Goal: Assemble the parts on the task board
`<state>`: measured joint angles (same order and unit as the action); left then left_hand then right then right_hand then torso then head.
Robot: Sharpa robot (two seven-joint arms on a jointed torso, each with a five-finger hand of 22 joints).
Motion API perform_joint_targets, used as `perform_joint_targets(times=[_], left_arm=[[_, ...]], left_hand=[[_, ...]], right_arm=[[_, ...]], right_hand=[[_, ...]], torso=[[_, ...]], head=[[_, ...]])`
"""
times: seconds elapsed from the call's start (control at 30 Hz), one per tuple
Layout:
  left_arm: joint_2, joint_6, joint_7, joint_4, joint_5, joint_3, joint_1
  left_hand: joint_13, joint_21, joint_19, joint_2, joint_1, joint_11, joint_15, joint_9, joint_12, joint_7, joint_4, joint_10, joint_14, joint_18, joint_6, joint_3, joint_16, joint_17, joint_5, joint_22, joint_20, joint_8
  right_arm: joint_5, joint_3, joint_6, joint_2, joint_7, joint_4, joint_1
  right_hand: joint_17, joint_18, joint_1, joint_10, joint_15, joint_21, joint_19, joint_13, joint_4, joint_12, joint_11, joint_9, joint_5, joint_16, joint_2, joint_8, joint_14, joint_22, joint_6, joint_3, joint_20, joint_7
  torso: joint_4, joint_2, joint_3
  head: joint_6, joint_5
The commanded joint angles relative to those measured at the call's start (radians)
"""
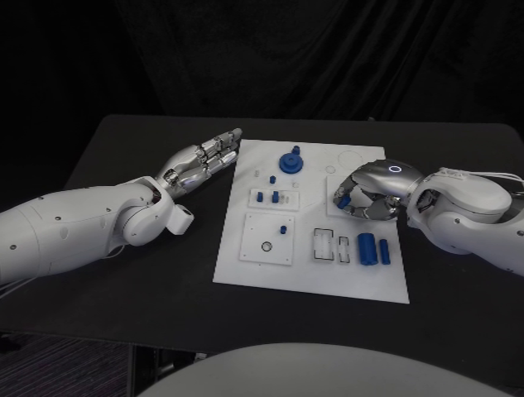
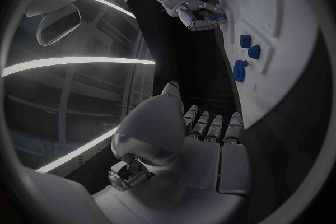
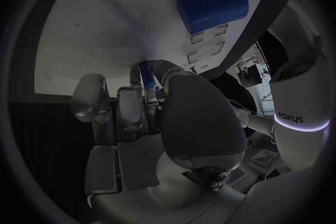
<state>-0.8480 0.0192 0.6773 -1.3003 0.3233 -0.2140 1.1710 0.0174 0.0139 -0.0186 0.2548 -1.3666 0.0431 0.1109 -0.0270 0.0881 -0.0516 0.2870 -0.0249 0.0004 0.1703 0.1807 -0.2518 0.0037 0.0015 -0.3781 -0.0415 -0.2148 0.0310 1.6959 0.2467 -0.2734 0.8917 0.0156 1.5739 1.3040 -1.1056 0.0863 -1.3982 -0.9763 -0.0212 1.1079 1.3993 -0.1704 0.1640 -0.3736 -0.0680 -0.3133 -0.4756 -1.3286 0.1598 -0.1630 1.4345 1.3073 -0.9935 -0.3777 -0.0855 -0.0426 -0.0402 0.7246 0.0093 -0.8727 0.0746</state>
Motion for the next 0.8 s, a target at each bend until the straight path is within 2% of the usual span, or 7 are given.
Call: perform_joint_targets(times=[0.03,0.13,0.27,0.57,0.63,0.8], left_arm=[[-0.001,0.012,0.020,-0.003,0.000,0.001,-0.002],[-0.002,0.011,0.020,-0.003,0.000,0.001,-0.002],[-0.003,0.010,0.019,-0.004,0.000,0.001,-0.002],[-0.001,0.011,0.015,-0.003,0.000,0.001,-0.003],[-0.001,0.011,0.014,-0.002,0.000,0.001,-0.003],[-0.001,0.011,0.013,-0.002,0.000,0.001,-0.003]], left_hand=[[0.001,0.002,-0.002,0.007,0.003,0.007,0.007,-0.002,0.004,0.007,0.003,0.000,0.000,0.004,0.004,0.000,-0.004,-0.002,-0.002,-0.001,-0.005,0.007],[0.001,0.002,-0.002,0.008,0.001,0.004,0.007,-0.002,0.002,0.012,0.002,0.000,0.000,0.004,0.007,0.001,-0.004,-0.002,-0.006,-0.001,-0.005,0.008],[0.001,0.003,-0.002,0.009,0.001,0.002,0.007,-0.002,0.002,0.014,0.002,0.001,0.000,0.004,0.008,0.001,-0.004,-0.002,-0.006,-0.002,-0.005,0.009],[0.001,0.003,-0.003,0.011,-0.001,-0.001,0.007,-0.003,0.003,0.024,0.001,0.001,0.000,0.005,0.014,0.003,-0.004,-0.002,-0.008,-0.002,-0.006,0.011],[0.001,0.003,-0.003,0.012,-0.002,-0.005,0.007,-0.003,0.002,0.033,0.001,0.001,0.000,0.005,0.018,0.003,-0.004,-0.002,-0.008,-0.002,-0.007,0.012],[0.001,0.003,-0.003,0.012,-0.003,-0.007,0.007,-0.003,0.002,0.037,0.001,0.001,0.000,0.005,0.020,0.004,-0.004,-0.002,-0.009,-0.002,-0.007,0.013]], right_arm=[[0.009,0.001,-0.036,0.004,0.012,0.004,-0.003],[0.009,0.001,-0.051,0.007,0.007,0.006,-0.003],[0.009,0.001,-0.074,0.012,0.001,0.012,-0.003],[0.009,0.000,-0.112,0.023,-0.002,0.040,0.002],[0.009,0.000,-0.121,0.026,-0.002,0.049,0.006],[0.009,0.000,-0.130,0.035,0.002,0.072,0.023]], right_hand=[[-0.005,0.002,-0.019,-0.028,-0.010,0.010,0.007,-0.011,-0.021,-0.021,0.008,-0.033,0.006,-0.007,-0.011,-0.036,0.004,0.148,-0.024,0.003,0.008,-0.007],[-0.007,0.001,-0.028,-0.040,-0.015,0.015,0.009,-0.020,-0.034,-0.034,0.015,-0.055,0.005,-0.008,-0.021,-0.056,0.005,0.149,-0.024,0.004,0.012,-0.014],[-0.009,0.000,-0.036,-0.051,-0.019,0.019,0.010,-0.028,-0.045,-0.044,0.021,-0.076,0.004,-0.008,-0.028,-0.074,0.007,0.150,-0.018,0.003,0.016,-0.019],[-0.004,0.000,-0.034,-0.056,-0.020,0.018,0.010,-0.031,-0.047,-0.048,0.023,-0.087,0.004,-0.005,-0.030,-0.082,0.005,0.150,-0.012,0.004,0.018,-0.023],[-0.003,0.000,-0.034,-0.057,-0.020,0.018,0.010,-0.032,-0.047,-0.048,0.023,-0.089,0.004,-0.004,-0.030,-0.083,0.005,0.150,-0.012,0.004,0.018,-0.025],[-0.003,0.000,-0.032,-0.058,-0.020,0.019,0.010,-0.034,-0.049,-0.049,0.024,-0.101,0.004,-0.004,-0.029,-0.095,0.005,0.150,-0.015,0.005,0.019,-0.034]], torso=[[-0.0007,0.001,0.0006],[-0.0018,0.001,-0.0001],[0.0002,0.000,0.0001],[-0.0002,0.000,0.0003],[-0.0002,0.000,0.0004],[0.0000,-0.001,0.0006]], head=[[0.000,0.000],[0.000,0.000],[0.000,0.003],[0.000,0.007],[0.000,0.007],[0.000,0.011]])
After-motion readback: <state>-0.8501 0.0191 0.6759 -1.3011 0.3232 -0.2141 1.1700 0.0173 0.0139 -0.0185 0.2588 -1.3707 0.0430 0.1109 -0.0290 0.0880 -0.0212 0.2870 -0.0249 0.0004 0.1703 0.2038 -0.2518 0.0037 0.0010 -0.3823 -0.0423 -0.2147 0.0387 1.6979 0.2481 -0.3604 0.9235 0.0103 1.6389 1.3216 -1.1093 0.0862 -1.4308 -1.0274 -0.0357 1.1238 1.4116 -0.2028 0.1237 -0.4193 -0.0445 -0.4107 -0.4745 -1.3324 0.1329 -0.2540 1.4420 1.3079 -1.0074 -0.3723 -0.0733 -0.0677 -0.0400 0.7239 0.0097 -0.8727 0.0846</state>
